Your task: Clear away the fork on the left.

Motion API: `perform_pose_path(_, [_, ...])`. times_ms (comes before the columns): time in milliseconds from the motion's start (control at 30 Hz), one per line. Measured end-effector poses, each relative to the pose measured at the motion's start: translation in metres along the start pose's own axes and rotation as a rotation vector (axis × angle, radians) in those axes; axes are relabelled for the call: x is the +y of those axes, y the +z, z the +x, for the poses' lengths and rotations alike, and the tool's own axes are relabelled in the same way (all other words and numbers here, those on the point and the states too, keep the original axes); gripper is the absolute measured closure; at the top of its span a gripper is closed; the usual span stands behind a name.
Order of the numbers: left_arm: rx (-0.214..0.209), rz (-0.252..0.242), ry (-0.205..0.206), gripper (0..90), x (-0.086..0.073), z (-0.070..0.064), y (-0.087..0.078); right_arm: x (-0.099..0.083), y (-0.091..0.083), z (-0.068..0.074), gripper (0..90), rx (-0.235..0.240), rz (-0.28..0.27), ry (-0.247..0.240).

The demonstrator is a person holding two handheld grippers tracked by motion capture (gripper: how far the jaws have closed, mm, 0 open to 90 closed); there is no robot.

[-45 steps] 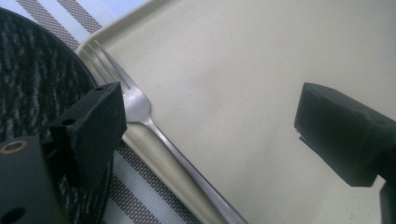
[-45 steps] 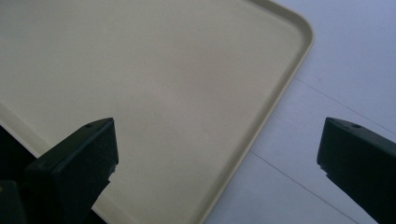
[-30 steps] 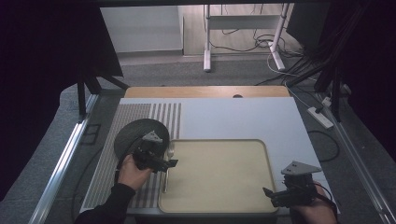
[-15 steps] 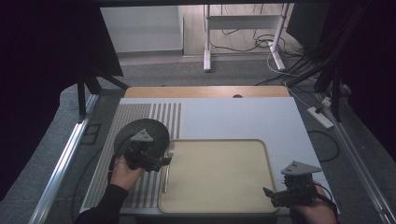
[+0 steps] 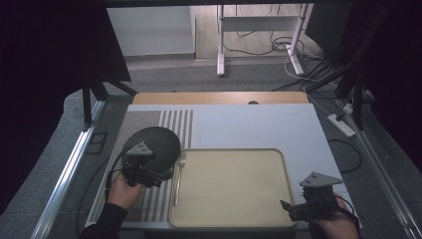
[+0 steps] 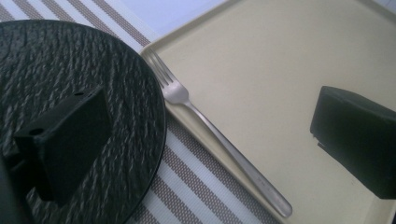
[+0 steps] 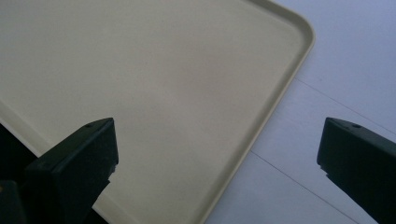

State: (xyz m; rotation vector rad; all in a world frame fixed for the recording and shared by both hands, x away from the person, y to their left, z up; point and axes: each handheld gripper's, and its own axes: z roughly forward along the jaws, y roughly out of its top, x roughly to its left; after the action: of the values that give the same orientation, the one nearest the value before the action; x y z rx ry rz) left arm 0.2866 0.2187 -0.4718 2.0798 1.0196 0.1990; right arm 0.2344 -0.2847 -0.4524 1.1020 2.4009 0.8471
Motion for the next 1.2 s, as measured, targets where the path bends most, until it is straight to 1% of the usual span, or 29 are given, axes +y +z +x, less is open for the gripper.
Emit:
perform_pose_path(200, [0.000,-0.009,-0.025,0.0,-0.008,0.001,-0.008,0.000,0.000,0.000,0.0,0.000,-0.001,0.000])
perform_pose_path(433, [0.000,-0.002,-0.050,0.0,-0.017,0.002,-0.014,0.000,0.000,0.000,0.0,0.000,-0.001,-0.002])
perform_pose_path(667, [0.002,-0.010,-0.077,0.0,-0.027,0.001,-0.022,0.000,0.000,0.000,0.0,-0.001,-0.003,-0.001])
perform_pose_path(900, [0.011,-0.023,-0.106,0.0,-0.038,0.002,-0.033,0.000,-0.001,0.000,0.0,-0.004,-0.006,0.002])
perform_pose_path(1100, [0.015,-0.023,-0.136,0.0,-0.048,0.002,-0.041,0.000,-0.001,0.000,0.0,-0.005,-0.005,0.006])
perform_pose_path(1200, [0.019,-0.027,-0.143,0.0,-0.053,0.002,-0.045,0.000,-0.001,0.000,0.0,-0.004,-0.009,0.009])
